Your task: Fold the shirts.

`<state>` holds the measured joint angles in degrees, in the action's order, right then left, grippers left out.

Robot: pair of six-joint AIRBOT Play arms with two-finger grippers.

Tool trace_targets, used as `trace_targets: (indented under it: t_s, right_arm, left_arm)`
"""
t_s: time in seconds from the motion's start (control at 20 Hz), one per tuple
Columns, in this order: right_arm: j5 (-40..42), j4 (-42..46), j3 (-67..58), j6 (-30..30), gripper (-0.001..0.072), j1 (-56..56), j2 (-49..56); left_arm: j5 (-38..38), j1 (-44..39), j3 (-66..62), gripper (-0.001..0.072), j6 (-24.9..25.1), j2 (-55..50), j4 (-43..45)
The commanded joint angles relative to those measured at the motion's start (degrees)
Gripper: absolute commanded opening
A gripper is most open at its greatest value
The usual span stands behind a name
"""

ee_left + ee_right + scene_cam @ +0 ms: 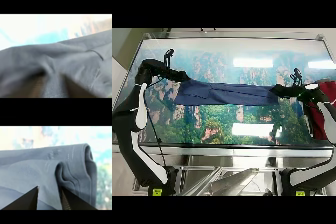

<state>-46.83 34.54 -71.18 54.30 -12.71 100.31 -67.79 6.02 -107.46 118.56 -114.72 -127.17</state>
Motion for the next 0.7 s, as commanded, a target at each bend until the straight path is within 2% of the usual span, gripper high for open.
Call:
trace_targets:
  t_s: [0.0,0.05,0.1,0.2,0.35,0.6,0.65]
  right_arm:
    - [-0.2,3.4,-2.2,2.0,0.0414,-2.4,0.3]
    - [-0.2,4.6,-3.1,5.3,0.0607,-3.6,0.3]
    - [-0.3,4.7,-3.7,7.2,0.0640,-4.8,0.5]
    - [-2.6,4.7,-4.6,7.5,0.0640,-6.1,1.4]
    - [-8.1,4.5,-6.5,7.0,0.0640,-6.0,4.8]
    - [-15.4,3.1,-10.1,5.6,0.0635,-2.8,10.9]
    - [-15.6,1.7,-10.2,3.7,0.0524,-2.0,11.2]
  left_arm:
    - [-3.4,-0.2,-5.4,0.0692,-0.8,-2.4,0.0]
    - [-5.4,0.3,-7.6,0.0692,-0.8,-2.4,0.0]
    - [-7.0,0.7,-9.6,0.0692,-1.4,-2.4,0.0]
    - [-7.2,1.4,-11.1,0.0692,-3.2,-1.3,0.0]
    - [-4.4,1.9,-6.8,0.0691,-3.2,2.3,-0.1]
    - [-11.0,1.4,-7.5,0.0691,-6.6,2.6,-0.3]
    - [-12.2,0.9,-7.5,0.0691,-6.6,2.6,-0.4]
